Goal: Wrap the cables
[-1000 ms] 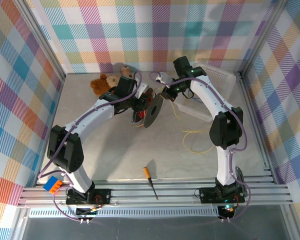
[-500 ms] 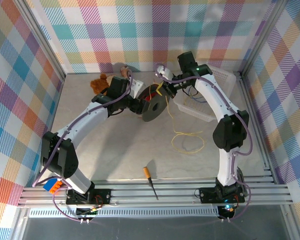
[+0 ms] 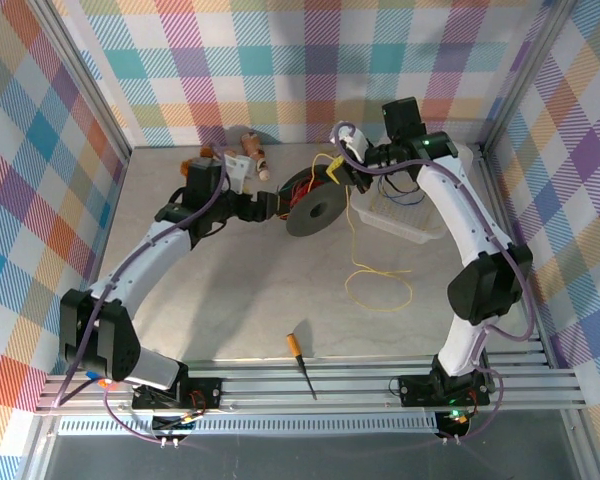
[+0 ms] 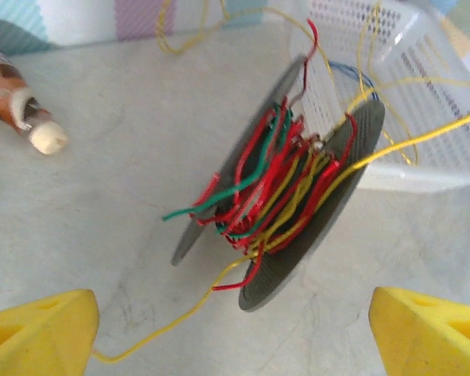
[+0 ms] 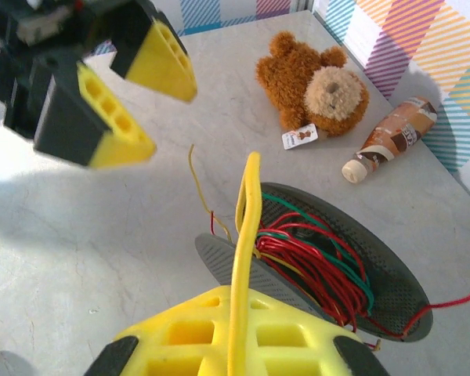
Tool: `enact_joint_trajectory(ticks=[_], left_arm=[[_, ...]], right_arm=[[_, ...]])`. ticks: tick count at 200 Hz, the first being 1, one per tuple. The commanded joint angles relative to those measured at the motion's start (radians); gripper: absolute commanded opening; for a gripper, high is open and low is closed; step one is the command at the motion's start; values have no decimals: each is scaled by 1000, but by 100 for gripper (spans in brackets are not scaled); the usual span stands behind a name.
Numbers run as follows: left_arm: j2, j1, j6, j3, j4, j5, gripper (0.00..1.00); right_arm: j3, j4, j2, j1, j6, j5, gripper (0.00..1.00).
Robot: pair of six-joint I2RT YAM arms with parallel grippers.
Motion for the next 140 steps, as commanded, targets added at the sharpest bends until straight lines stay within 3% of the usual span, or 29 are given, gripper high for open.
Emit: enact_joint_trajectory(ticks=[1, 50, 102, 140], left_arm=[[-16, 40, -100, -52, 87, -6, 90], [76, 57, -224, -178, 191, 38, 84], [203, 122, -546, -272, 579, 273, 73], [286, 130, -675, -294, 766, 360, 17]], right_arm=[[-14, 23, -28, -12, -13, -43, 0], [-13, 20, -6, -19, -3, -46, 0], [-12, 8, 3, -25, 0, -44, 0], [-21, 11, 3, -36, 10, -47, 0]])
